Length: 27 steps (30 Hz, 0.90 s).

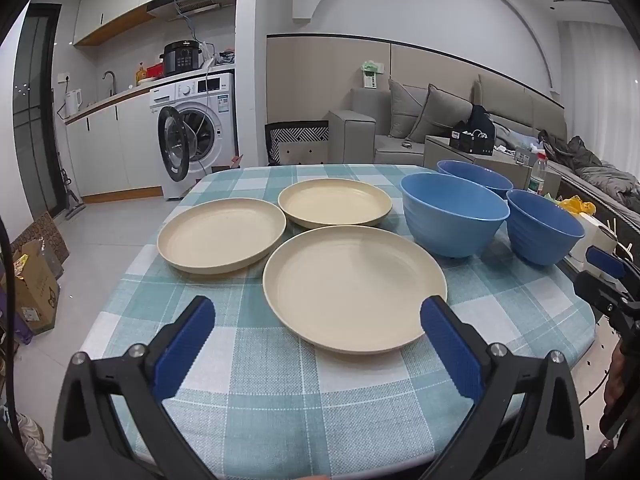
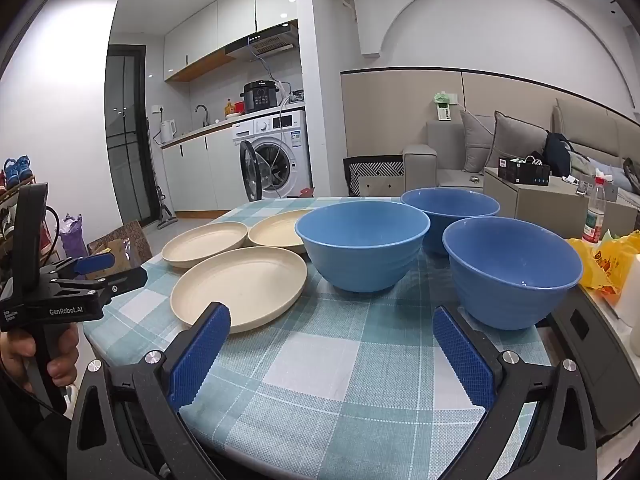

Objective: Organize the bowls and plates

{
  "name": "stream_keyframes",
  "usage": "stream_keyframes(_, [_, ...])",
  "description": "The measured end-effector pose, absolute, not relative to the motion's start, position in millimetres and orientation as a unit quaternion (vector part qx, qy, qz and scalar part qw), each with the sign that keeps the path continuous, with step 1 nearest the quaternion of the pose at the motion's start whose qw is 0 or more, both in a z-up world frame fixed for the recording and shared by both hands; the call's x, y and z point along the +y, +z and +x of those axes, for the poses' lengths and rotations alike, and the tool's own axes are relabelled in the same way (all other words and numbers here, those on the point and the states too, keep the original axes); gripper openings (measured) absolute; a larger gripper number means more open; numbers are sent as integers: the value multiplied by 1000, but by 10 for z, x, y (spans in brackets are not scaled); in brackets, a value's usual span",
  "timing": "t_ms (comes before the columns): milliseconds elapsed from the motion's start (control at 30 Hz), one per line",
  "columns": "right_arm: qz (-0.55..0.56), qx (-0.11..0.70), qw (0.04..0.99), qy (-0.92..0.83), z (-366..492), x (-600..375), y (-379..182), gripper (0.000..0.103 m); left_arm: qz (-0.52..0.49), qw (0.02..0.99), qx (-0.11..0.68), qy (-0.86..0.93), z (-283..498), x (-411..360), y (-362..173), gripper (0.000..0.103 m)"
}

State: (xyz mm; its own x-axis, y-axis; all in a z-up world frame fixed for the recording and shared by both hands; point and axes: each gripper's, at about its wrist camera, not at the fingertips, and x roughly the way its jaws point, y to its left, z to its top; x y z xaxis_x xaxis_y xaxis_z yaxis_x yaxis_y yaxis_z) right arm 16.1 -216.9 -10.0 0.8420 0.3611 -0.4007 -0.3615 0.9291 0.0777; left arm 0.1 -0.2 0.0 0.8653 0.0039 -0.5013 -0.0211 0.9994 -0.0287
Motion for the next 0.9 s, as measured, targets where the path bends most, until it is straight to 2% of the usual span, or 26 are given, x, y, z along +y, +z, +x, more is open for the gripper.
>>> stream_keyframes(900, [-2, 209, 960, 188, 146, -2164, -92, 103, -19, 966, 256, 5, -2, -1, 0, 103])
